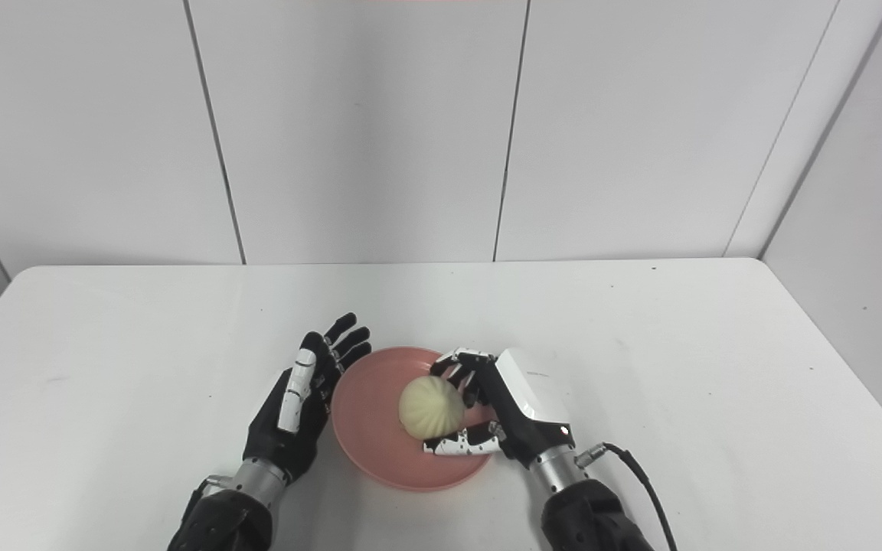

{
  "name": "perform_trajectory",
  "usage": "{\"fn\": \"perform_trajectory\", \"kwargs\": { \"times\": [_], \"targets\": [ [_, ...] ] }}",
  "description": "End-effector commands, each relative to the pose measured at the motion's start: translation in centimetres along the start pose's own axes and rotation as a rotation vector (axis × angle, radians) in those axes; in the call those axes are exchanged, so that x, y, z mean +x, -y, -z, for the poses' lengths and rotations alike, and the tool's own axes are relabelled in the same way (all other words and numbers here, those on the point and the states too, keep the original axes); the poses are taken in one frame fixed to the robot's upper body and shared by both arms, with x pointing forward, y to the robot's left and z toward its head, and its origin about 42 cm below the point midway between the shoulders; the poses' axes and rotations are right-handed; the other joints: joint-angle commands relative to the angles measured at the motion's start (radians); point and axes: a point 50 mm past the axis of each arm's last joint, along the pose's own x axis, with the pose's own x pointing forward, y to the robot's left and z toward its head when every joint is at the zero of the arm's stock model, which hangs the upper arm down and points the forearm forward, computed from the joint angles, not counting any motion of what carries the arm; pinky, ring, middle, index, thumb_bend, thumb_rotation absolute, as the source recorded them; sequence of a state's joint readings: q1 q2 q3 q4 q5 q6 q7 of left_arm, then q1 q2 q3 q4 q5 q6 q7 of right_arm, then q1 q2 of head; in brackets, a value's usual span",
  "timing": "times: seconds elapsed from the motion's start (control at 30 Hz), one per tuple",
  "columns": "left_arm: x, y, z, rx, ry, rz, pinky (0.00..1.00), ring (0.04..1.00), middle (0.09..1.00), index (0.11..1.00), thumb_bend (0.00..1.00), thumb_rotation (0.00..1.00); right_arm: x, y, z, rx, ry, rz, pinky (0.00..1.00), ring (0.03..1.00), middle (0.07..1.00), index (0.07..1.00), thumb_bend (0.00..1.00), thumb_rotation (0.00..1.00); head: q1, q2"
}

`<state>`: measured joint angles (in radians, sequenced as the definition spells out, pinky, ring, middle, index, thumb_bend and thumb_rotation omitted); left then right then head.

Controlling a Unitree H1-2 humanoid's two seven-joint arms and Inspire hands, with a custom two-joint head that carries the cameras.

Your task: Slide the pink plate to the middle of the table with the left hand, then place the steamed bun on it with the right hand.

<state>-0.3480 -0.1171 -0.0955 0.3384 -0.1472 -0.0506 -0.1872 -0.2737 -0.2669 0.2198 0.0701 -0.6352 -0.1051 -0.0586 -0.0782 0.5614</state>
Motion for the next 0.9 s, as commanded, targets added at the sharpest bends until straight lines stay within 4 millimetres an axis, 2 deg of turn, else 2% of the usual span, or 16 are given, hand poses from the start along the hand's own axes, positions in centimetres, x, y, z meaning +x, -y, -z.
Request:
{"fn": "perform_trajectory", "kwargs": {
  "times": [0.0, 0.07, 0.1, 0.17, 0.2, 0.23, 0.27, 0.3, 0.43, 0.6, 0.67, 0.73, 0.87],
  "targets": [
    [-0.9, 0.0, 1.3, -0.013, -0.043, 0.002, 0.95, 0.918, 0.909, 0.897, 0.66, 0.97, 0.8, 0.8, -0.5, -0.014, 0.076, 0.016, 0.37, 0.397, 0.515, 0.542, 0.51, 0.0, 0.0, 0.0],
    [-0.9, -0.1, 1.3, -0.012, -0.044, 0.004, 0.95, 0.92, 0.911, 0.899, 0.66, 0.98, 0.8, 0.9, -0.8, -0.015, 0.105, 0.011, 0.39, 0.405, 0.528, 0.538, 0.51, 0.0, 0.0, 0.0],
    [-0.9, -0.1, 1.3, -0.011, -0.044, 0.004, 0.95, 0.919, 0.91, 0.899, 0.66, 0.98, 0.8, 1.0, -1.0, -0.019, 0.119, 0.009, 0.44, 0.506, 0.603, 0.518, 0.51, 0.06, 0.0, 0.0],
    [-0.8, -0.1, 1.3, -0.009, -0.042, 0.004, 0.95, 0.917, 0.907, 0.896, 0.66, 0.98, 0.7, 1.3, -1.4, -0.025, 0.152, 0.003, 0.52, 0.644, 0.704, 0.502, 0.51, 0.11, 0.001, 0.003],
    [-0.8, -0.1, 1.3, -0.007, -0.042, 0.004, 0.94, 0.916, 0.907, 0.895, 0.66, 0.98, 0.6, 1.4, -1.5, -0.026, 0.157, -0.001, 0.55, 0.674, 0.725, 0.5, 0.51, 0.12, 0.001, 0.003],
    [-0.8, -0.1, 1.3, -0.005, -0.041, 0.004, 0.94, 0.912, 0.903, 0.894, 0.65, 0.98, 0.6, 1.5, -1.6, -0.027, 0.159, -0.003, 0.6, 0.73, 0.771, 0.666, 0.59, 0.13, 0.001, 0.003],
    [-0.8, -0.1, 1.3, -0.003, -0.04, 0.006, 0.93, 0.911, 0.902, 0.894, 0.65, 0.98, 0.5, 1.6, -1.5, -0.028, 0.161, -0.004, 0.61, 0.749, 0.786, 0.723, 0.62, 0.13, 0.001, 0.003],
    [-0.8, -0.1, 1.3, -0.001, -0.039, 0.007, 0.93, 0.909, 0.902, 0.894, 0.65, 0.99, 0.5, 1.6, -1.5, -0.028, 0.162, -0.005, 0.63, 0.768, 0.808, 0.766, 0.63, 0.18, 0.001, 0.003],
    [-0.8, -0.1, 1.3, 0.003, -0.042, 0.008, 0.92, 0.904, 0.899, 0.894, 0.63, 1.0, 0.4, 1.8, -1.3, -0.032, 0.172, -0.01, 0.68, 0.824, 0.866, 0.847, 0.66, 0.37, 0.001, 0.003],
    [-0.8, -0.1, 1.3, 0.003, -0.041, 0.01, 0.92, 0.905, 0.9, 0.894, 0.63, 1.0, 0.5, 1.8, -1.2, -0.048, 0.174, -0.018, 0.74, 0.855, 0.899, 0.865, 0.67, 0.46, 0.0, 0.003],
    [-0.8, -0.2, 1.3, -0.001, -0.044, 0.009, 0.92, 0.904, 0.897, 0.892, 0.64, 1.0, 0.5, 1.9, -1.1, -0.049, 0.169, -0.019, 0.75, 0.866, 0.909, 0.869, 0.68, 0.48, -0.001, 0.002],
    [-0.8, -0.2, 1.2, -0.001, -0.046, 0.011, 0.93, 0.908, 0.9, 0.894, 0.64, 0.99, 0.5, 1.9, -1.1, -0.052, 0.166, -0.016, 0.78, 0.875, 0.917, 0.866, 0.68, 0.43, -0.001, 0.002],
    [-0.7, -0.3, 1.2, 0.005, -0.048, 0.009, 0.94, 0.911, 0.904, 0.898, 0.63, 1.0, 0.5, 2.0, -1.0, -0.052, 0.165, -0.006, 0.78, 0.88, 0.924, 0.867, 0.69, 0.39, -0.003, 0.002]
  ]
}}
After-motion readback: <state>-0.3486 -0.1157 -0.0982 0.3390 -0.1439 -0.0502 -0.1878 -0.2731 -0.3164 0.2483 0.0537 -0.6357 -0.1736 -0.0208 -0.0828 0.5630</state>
